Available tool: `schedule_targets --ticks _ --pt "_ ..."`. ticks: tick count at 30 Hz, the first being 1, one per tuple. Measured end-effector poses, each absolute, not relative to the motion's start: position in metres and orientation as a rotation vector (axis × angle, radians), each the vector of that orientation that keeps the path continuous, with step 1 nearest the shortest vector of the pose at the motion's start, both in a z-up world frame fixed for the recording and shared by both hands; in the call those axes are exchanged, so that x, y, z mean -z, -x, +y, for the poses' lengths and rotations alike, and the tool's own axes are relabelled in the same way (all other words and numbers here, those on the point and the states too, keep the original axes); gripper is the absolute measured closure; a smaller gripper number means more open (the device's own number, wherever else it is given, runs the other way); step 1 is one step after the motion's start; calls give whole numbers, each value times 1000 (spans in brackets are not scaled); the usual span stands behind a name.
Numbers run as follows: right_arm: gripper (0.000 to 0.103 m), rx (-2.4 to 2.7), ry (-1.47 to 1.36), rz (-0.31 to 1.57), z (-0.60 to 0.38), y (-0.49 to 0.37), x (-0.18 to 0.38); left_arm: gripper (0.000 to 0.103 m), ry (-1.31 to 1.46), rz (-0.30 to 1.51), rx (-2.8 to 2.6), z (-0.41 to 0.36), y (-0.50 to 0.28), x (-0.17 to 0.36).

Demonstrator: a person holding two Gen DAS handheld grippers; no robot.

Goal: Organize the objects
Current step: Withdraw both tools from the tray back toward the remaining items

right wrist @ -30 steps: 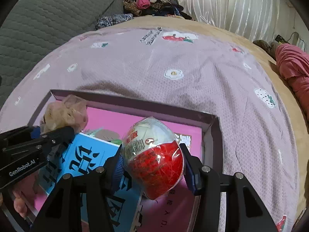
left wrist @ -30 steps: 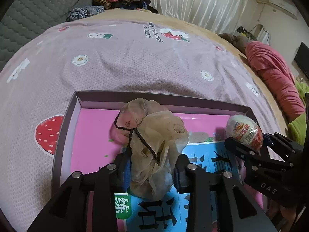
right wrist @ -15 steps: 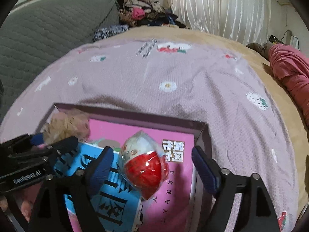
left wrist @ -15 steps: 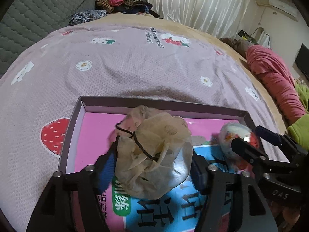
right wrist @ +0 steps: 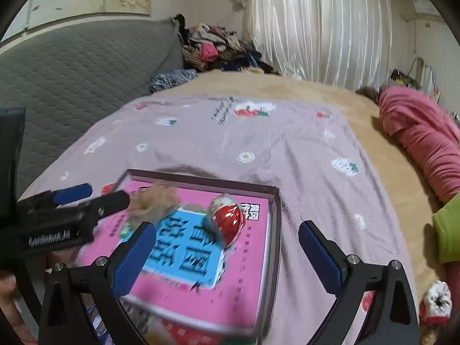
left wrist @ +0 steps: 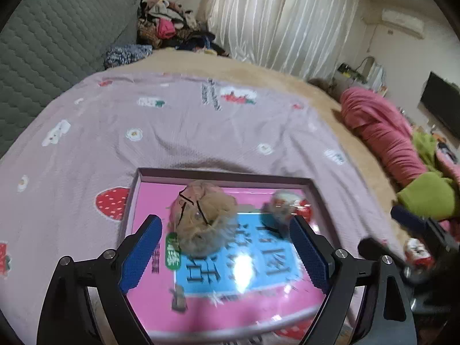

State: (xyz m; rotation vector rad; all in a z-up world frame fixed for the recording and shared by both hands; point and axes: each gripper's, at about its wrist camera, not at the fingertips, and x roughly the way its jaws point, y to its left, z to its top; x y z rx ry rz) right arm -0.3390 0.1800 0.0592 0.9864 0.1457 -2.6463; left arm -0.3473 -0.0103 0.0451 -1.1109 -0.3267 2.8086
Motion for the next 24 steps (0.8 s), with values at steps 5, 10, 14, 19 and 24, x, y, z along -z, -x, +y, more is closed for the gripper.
schedule_targets --ticks 5,10,14,19,24 --pt "3 2632 -943 183 177 278 -87 12 1036 -287 -2877 -14 287 -80" --pt "2 2617 -891 262 164 216 -112 12 1039 -315 -2899 -35 226 -100" --pt "1 2602 -868 263 162 177 -124 12 1054 -331 -2901 -50 188 -114" --pt "1 2596 -881 233 166 137 -125 12 1045 -280 -2939 -57 144 -126" --pt "1 2602 -896 230 170 107 -114 12 1071 -271 -2948 -63 112 -122"
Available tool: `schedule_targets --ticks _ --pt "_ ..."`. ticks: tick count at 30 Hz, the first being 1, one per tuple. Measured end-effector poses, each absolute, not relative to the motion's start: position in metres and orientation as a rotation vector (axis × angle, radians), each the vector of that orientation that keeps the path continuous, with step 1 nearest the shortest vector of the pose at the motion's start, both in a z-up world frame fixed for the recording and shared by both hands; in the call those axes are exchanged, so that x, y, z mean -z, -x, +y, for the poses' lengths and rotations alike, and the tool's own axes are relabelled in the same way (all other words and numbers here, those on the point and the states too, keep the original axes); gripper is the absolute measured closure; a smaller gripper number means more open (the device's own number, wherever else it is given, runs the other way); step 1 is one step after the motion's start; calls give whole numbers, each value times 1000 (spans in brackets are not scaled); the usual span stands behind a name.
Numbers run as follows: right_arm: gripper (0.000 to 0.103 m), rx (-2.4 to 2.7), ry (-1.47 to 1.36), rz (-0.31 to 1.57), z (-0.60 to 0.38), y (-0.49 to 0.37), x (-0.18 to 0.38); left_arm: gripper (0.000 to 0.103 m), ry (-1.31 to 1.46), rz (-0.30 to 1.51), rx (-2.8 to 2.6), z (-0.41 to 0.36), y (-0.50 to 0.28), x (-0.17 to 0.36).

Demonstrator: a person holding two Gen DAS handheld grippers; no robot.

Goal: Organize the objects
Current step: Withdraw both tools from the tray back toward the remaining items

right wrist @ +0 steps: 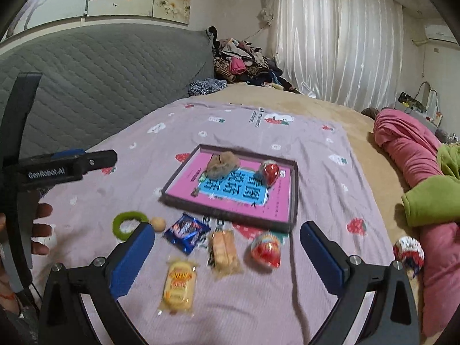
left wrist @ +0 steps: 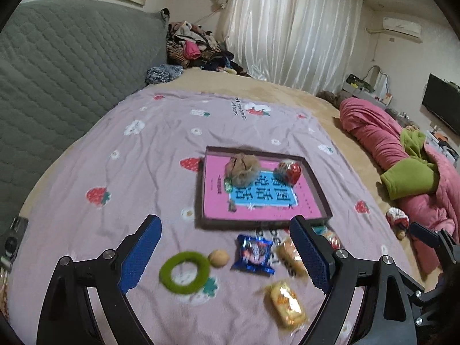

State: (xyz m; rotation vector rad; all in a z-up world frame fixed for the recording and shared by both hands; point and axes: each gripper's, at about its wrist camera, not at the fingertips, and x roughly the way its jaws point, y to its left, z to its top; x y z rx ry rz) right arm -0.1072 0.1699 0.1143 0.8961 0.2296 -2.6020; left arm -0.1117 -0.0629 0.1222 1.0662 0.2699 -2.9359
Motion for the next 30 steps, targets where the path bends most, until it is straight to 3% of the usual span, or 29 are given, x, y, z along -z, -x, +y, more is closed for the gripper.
schedule_targets --ticks 10,30 --pt "1 2638 -893 108 201 74 -115 12 -1076 179 2954 -47 59 -108" --pt "1 2634 -899 168 170 28 -108 12 -1129 94 2952 -45 21 -94"
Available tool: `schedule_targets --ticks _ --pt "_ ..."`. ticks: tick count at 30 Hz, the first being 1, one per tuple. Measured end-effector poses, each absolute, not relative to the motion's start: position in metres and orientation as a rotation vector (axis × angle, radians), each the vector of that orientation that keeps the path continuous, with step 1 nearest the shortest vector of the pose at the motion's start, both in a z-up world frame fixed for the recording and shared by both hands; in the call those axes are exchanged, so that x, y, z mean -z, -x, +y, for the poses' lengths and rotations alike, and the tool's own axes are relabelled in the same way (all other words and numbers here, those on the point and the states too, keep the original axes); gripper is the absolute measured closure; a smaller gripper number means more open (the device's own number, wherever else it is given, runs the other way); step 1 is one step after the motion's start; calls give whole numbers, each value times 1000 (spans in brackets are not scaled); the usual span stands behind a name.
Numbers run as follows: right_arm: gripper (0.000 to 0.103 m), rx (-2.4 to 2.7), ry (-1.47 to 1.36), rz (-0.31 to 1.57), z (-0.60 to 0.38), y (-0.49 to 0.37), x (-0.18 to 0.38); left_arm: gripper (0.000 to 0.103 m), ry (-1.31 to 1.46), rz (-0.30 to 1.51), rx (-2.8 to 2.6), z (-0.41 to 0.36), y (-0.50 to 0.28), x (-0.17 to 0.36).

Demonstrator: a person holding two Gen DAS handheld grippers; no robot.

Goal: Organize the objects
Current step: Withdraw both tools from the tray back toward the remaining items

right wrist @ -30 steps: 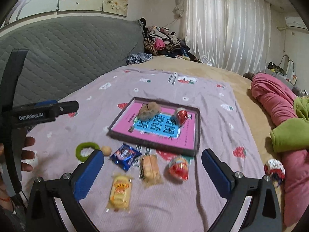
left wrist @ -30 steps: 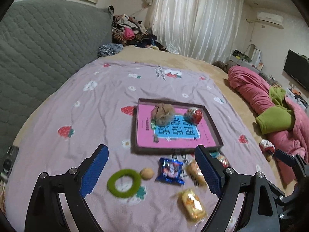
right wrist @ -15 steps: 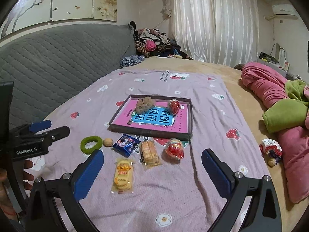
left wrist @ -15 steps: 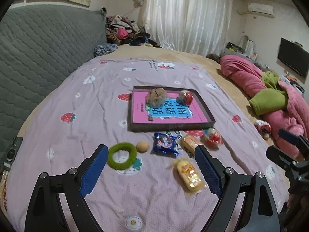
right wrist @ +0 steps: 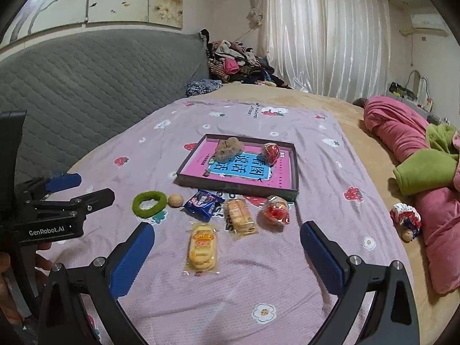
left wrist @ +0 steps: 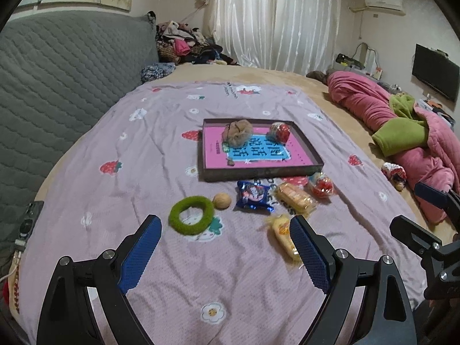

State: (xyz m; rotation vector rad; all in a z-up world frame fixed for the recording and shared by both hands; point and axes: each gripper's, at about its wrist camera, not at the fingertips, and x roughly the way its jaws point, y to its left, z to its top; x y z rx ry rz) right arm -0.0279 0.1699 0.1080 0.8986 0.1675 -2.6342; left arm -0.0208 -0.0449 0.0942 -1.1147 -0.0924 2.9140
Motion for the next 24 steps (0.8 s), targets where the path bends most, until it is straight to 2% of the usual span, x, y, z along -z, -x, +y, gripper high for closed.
schedule_targets --ticks 15,19,24 --pt "1 2577 -981 202 131 18 -80 12 1188 -91 -2890 -65 14 -55" --pt "1 2569 -983 226 123 17 -70 12 1188 -34 -2921 -63 15 -48" --pt "1 2562 -993 258 117 18 -60 12 1209 -93 -2896 -70 19 -37"
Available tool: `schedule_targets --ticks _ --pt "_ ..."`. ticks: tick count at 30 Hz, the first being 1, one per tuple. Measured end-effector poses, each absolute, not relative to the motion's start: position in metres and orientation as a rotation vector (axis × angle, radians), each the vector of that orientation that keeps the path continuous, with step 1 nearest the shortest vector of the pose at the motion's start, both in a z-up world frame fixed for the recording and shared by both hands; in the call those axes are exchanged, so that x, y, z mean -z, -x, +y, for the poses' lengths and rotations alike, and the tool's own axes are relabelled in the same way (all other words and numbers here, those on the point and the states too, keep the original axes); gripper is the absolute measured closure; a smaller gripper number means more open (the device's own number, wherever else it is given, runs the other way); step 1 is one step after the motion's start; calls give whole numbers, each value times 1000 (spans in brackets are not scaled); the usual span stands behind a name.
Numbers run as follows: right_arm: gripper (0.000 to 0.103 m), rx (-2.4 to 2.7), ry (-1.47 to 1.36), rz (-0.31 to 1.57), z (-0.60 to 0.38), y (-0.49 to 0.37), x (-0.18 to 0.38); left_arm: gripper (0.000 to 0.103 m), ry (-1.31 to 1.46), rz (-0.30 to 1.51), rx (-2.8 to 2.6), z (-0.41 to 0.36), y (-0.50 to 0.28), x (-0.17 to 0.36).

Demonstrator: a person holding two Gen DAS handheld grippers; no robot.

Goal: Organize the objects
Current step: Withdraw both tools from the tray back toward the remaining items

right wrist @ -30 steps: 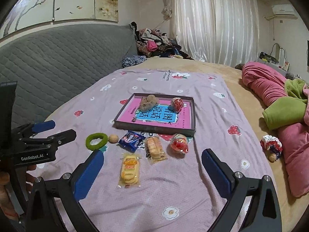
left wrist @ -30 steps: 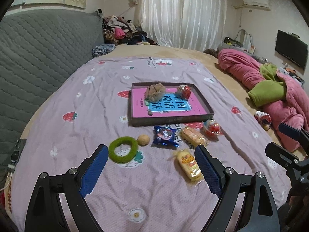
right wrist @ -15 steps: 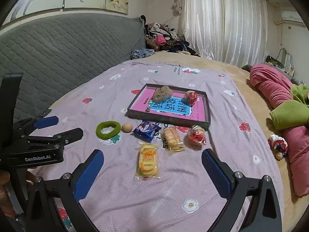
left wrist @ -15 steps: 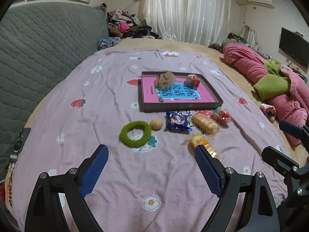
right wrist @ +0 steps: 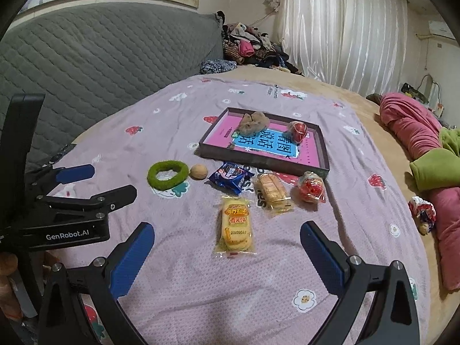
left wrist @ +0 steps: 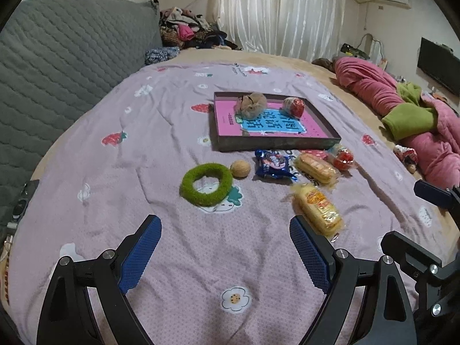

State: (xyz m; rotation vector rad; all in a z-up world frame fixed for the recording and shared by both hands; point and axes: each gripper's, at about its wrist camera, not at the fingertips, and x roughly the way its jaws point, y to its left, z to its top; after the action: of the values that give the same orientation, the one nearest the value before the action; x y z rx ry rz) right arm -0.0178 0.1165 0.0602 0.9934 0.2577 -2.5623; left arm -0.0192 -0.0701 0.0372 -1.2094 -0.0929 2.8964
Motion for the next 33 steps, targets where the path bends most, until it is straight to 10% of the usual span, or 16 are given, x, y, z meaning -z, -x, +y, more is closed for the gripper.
schedule_targets --ticks 33 --pt "1 2541 -1134 213 110 69 1 12 1292 -48 -2832 -75 79 17"
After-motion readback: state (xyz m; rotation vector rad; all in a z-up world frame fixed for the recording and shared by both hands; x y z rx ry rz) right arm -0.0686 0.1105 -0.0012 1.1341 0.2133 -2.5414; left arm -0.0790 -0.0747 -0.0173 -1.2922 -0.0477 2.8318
